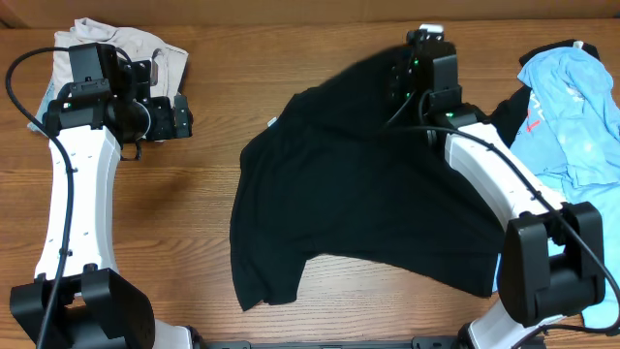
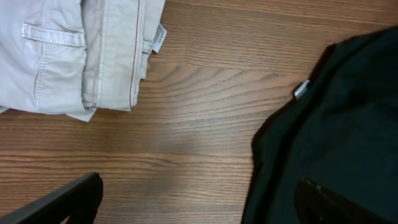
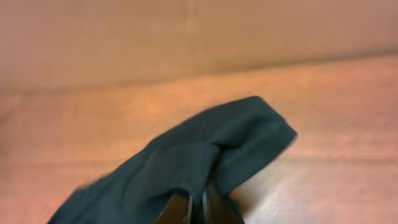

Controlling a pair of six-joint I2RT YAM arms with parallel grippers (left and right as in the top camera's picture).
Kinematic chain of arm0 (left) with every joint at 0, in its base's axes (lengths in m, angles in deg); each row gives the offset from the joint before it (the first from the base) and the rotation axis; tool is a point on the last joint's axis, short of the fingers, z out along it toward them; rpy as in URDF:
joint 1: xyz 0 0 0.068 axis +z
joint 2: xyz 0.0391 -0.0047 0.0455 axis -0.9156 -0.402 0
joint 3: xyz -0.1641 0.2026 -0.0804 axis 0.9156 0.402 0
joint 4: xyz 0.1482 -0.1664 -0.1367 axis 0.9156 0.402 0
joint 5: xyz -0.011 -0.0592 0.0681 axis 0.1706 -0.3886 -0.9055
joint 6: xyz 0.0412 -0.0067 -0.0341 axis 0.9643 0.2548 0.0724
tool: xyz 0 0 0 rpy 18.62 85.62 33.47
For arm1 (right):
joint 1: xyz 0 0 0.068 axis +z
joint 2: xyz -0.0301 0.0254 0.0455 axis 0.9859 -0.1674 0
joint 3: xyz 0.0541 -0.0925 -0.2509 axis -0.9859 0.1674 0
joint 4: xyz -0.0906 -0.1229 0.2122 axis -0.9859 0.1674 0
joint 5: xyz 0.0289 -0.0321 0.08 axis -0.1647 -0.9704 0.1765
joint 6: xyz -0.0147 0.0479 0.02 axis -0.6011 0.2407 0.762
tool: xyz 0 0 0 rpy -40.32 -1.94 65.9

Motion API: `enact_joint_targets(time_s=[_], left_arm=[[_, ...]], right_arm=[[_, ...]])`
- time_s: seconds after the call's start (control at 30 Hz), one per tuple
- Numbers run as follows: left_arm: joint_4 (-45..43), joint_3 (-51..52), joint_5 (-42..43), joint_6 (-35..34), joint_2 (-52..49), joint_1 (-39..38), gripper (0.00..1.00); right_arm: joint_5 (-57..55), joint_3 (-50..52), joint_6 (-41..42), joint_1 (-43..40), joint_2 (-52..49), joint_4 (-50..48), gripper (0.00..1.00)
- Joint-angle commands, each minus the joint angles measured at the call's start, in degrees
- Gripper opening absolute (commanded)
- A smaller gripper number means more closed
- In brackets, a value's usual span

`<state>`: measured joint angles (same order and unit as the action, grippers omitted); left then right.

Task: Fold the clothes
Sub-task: 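Drag the black t-shirt with the right gripper to the table center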

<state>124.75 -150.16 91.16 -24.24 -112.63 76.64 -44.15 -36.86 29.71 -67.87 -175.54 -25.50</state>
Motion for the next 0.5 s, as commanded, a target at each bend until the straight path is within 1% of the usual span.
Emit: enact_joint_targets(time_s=[0.0, 0.13, 0.17, 0.2, 0.27, 0.3, 0.33, 0.4, 0.47], left_arm=[[0.3, -1.2, 1.5, 1.3, -0.4, -0.5, 1.00], [0.3, -1.2, 1.9, 1.3, -0.4, -1.7, 1.00], [0.2, -1.2, 2.0, 1.3, -0.4, -2.1, 1.00], [0.2, -1.2, 2.0, 1.3, -0.4, -2.6, 1.00], [0.0, -1.2, 2.0, 1.3, -0.4, -3.7, 1.00], [-0.1, -1.2, 2.0, 1.3, -0.4, -4.2, 1.00], [-0.4, -1.2, 2.0, 1.4, -0.4, -4.8, 1.00], [-1.0, -1.2, 2.1, 2.0, -0.4, -6.0, 1.00], [-1.9, -1.2, 2.2, 2.9, -0.5, -7.5, 1.00]], right_arm=[[-2.7, -0.9, -0.9, -4.7, -3.2, -4.7, 0.04], [1.7, -1.6, -0.9, -10.8, -10.1, -12.3, 0.04], [3.4, -1.9, -0.9, -12.0, -11.5, -13.5, 0.05], [5.0, -2.3, -0.9, -13.2, -12.9, -14.4, 0.21], [8.5, -3.0, -0.8, -15.4, -14.7, -14.5, 0.64], [9.9, -3.0, -0.5, -16.1, -14.7, -14.2, 0.93], [11.5, -3.1, -0.4, -16.8, -14.6, -13.6, 1.00], [15.6, -3.1, -0.4, -17.9, -13.5, -11.9, 1.00], [20.7, -3.1, -0.4, -18.7, -11.2, -7.8, 1.00]])
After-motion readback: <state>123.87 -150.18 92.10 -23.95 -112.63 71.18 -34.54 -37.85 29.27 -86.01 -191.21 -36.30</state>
